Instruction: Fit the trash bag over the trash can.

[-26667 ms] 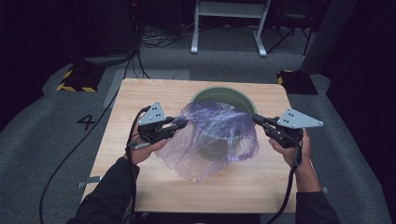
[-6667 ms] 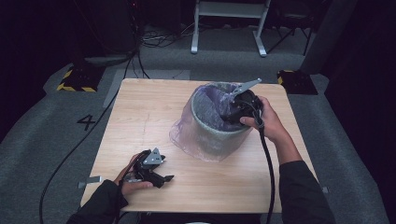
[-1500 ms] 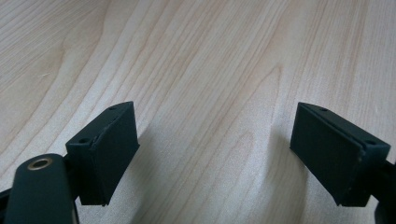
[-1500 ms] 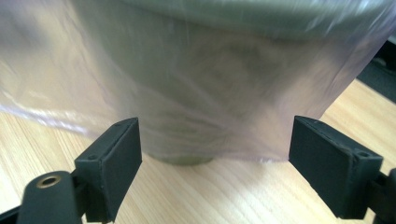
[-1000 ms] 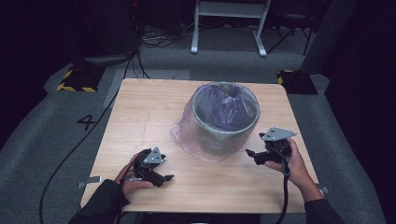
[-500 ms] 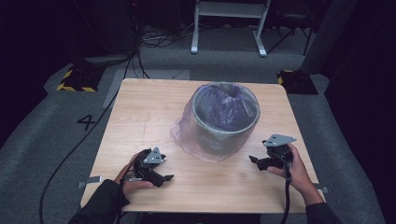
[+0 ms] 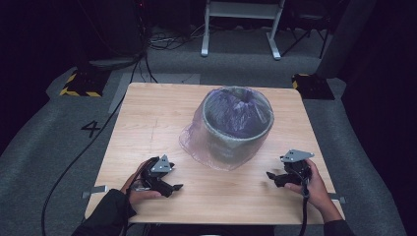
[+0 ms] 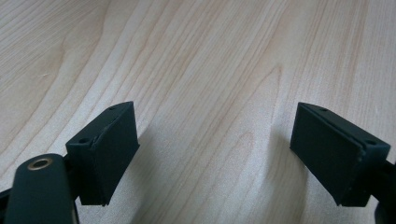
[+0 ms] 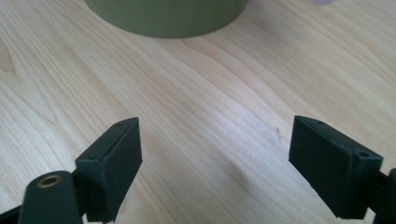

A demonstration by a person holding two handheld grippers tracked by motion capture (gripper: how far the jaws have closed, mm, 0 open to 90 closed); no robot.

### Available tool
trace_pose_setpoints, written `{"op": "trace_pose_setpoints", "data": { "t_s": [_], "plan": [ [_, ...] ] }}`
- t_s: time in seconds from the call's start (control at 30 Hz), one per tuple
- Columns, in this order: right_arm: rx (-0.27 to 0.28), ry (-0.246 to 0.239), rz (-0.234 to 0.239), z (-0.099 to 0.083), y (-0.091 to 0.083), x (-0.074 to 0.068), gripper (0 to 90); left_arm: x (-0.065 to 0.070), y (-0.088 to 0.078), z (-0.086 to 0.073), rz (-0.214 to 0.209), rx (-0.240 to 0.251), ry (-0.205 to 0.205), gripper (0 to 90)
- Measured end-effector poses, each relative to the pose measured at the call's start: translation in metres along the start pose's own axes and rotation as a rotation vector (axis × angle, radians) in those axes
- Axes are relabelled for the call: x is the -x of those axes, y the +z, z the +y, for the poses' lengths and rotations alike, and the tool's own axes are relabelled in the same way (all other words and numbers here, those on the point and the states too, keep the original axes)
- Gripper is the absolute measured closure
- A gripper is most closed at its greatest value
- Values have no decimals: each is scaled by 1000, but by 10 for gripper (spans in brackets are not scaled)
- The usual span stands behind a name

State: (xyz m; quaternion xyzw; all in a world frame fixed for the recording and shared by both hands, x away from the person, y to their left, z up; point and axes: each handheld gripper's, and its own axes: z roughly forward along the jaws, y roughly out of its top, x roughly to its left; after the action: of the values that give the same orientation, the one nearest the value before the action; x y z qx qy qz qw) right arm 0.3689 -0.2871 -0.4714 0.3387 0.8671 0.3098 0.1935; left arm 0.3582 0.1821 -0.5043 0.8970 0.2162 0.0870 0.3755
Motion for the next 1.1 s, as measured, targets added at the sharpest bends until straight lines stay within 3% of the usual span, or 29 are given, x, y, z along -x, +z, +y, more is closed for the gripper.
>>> {"op": "trace_pose_setpoints", "data": {
  "t_s": [0.73,0.93,1.1],
  "plan": [
    [9,94,1,-37,-1,4,171,0,0,0,0,0,0,146],
    [47,151,7,-50,-5,9,159,0,0,0,0,0,0,146],
    [81,190,-15,-62,-10,14,157,0,0,0,0,0,0,146]
  ]
}}
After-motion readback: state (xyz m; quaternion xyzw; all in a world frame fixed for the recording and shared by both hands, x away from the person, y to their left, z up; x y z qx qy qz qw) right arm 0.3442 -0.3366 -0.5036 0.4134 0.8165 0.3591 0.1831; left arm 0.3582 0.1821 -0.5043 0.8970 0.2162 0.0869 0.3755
